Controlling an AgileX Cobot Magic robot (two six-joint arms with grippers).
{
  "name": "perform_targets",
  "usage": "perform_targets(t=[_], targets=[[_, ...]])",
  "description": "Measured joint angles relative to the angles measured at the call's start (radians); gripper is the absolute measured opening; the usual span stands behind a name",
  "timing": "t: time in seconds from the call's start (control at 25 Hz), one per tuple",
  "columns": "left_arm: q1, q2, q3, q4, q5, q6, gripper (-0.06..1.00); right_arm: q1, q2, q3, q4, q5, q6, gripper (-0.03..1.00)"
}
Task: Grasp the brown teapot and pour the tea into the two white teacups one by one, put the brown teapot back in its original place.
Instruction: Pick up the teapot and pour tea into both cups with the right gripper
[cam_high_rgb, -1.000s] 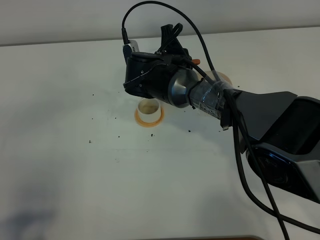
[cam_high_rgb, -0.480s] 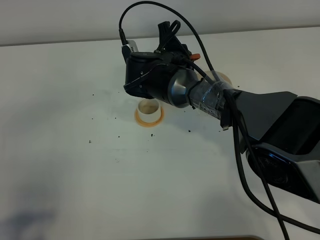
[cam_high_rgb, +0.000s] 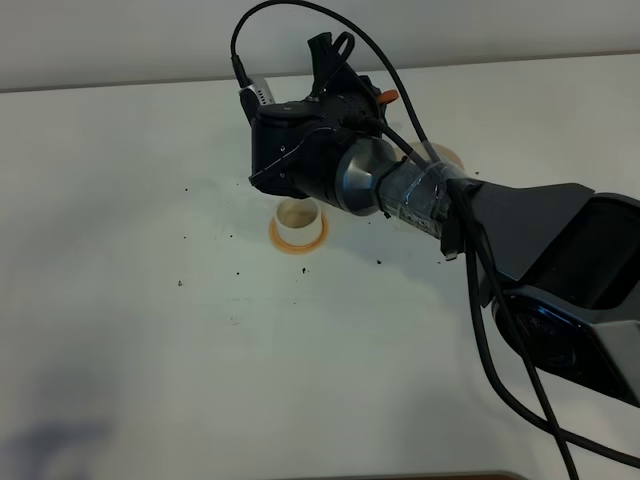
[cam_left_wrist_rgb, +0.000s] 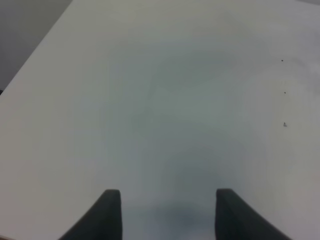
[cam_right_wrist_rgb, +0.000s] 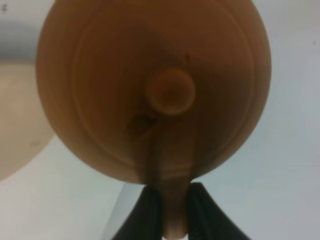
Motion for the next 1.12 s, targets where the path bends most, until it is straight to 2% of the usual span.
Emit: perform_targets(t=[1.12], targets=[[0.0, 0.0, 0.0, 0.0, 0.0, 0.0, 0.43, 0.0, 0.0, 0.0, -0.045, 0.015, -0.089, 0.1]])
